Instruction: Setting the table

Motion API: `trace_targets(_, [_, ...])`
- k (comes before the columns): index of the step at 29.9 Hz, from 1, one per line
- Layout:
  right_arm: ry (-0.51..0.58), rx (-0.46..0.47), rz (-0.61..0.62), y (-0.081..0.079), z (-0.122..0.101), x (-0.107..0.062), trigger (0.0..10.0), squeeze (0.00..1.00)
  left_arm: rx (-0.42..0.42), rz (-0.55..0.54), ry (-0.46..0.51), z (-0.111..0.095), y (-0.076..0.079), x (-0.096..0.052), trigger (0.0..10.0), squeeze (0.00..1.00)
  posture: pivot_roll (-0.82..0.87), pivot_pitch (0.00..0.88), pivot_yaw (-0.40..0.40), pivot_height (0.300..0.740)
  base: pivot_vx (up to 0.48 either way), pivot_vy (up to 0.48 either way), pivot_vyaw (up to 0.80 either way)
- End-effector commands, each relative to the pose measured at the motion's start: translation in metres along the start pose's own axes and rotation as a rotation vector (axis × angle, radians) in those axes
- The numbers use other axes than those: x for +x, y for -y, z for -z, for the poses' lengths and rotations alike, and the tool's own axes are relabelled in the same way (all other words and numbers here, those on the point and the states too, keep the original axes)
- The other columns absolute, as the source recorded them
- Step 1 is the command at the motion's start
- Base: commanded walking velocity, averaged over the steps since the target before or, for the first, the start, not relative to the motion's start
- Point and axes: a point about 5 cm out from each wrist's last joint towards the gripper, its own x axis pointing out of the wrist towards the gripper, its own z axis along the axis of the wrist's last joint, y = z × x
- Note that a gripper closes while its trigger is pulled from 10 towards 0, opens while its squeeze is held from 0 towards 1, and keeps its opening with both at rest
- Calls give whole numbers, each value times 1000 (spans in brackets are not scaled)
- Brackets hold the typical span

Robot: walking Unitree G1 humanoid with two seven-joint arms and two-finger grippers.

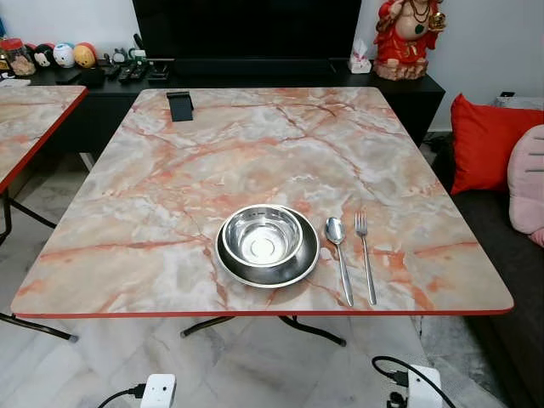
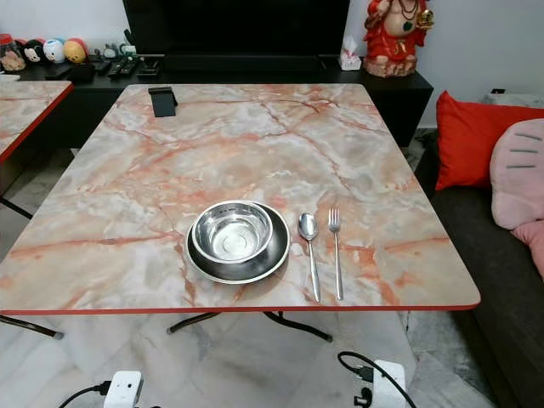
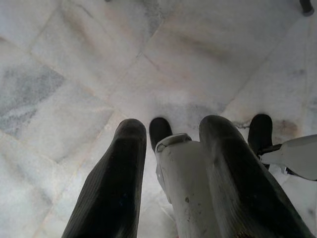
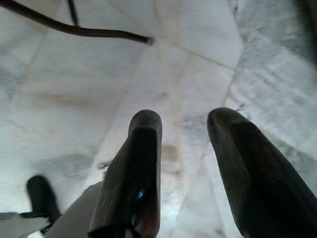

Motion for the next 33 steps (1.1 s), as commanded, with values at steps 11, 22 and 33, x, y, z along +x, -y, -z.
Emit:
trace_targets(11, [-8, 2, -98, -17, 9, -2, 10000, 0, -2, 0, -12, 6, -1, -2, 10000, 0, -8, 0, -25, 736, 0, 0, 0])
trace_targets(22, [-28, -7, -97, -19, 12, -2, 10000, 0, 2, 3, -14, 7, -1, -2, 10000, 0, -8, 0, -25, 736, 0, 0, 0])
trace_targets(33, [-28, -7, -97, -19, 12, -2, 10000, 0, 2, 3, -14, 7, -1, -2, 10000, 0, -8, 0, -25, 736, 0, 0, 0])
